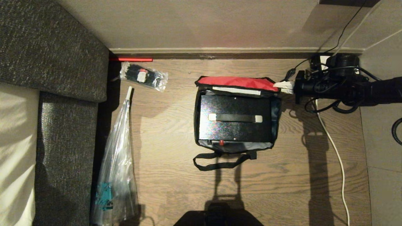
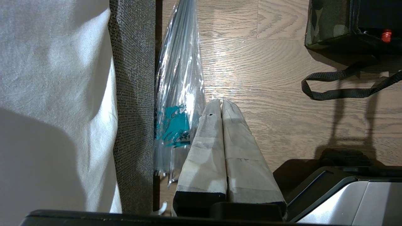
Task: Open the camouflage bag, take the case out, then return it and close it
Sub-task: Close the top of the storage box
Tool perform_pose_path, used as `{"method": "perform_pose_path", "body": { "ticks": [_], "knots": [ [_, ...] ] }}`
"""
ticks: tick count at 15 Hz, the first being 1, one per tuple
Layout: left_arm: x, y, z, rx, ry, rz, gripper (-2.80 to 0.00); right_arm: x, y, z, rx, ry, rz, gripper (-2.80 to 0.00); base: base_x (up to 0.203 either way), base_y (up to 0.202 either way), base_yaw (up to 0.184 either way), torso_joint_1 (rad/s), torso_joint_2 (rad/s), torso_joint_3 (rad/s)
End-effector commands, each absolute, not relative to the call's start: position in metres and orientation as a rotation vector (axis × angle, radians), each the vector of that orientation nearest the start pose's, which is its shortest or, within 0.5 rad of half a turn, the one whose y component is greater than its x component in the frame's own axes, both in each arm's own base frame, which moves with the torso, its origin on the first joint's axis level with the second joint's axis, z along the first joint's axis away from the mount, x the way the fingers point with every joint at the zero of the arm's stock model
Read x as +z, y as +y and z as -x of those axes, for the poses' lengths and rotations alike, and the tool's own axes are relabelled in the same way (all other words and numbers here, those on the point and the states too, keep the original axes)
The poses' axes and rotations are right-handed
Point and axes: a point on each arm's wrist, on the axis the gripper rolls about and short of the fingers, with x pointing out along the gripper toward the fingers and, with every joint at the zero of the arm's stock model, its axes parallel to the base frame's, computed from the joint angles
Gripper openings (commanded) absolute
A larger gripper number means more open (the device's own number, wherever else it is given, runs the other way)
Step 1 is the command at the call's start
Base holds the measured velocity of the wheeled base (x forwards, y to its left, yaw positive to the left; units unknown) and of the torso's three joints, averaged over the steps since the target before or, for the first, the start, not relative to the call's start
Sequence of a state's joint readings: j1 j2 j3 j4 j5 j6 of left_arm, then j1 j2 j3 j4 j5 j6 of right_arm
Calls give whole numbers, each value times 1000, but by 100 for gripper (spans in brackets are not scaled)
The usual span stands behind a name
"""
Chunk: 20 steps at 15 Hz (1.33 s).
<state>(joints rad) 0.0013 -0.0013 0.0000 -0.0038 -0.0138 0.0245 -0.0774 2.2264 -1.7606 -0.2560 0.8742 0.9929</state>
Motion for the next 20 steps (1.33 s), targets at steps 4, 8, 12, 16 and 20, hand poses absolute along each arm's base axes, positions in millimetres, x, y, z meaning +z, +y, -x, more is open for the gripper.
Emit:
{"method": "perform_pose_path", "body": {
  "ticks": [4,8,12,16,20],
  "knots": [
    [76,0,23,-12,-4,-25,-280,201,-18,-464,661,614,-1044,0,0,0,0,0,0,0],
    [76,0,23,-12,-3,-25,-280,197,-23,-465,644,615,-1049,0,0,0,0,0,0,0],
    [76,0,23,-12,-3,-25,-280,179,-67,-464,546,604,-1010,0,0,0,0,0,0,0],
    [76,0,23,-12,-3,-25,-280,175,-71,-464,532,609,-1014,-280,0,0,0,0,0,0],
    [76,0,23,-12,-3,-25,-280,168,-65,-468,539,631,-1022,-280,0,0,0,0,0,0]
  ]
}}
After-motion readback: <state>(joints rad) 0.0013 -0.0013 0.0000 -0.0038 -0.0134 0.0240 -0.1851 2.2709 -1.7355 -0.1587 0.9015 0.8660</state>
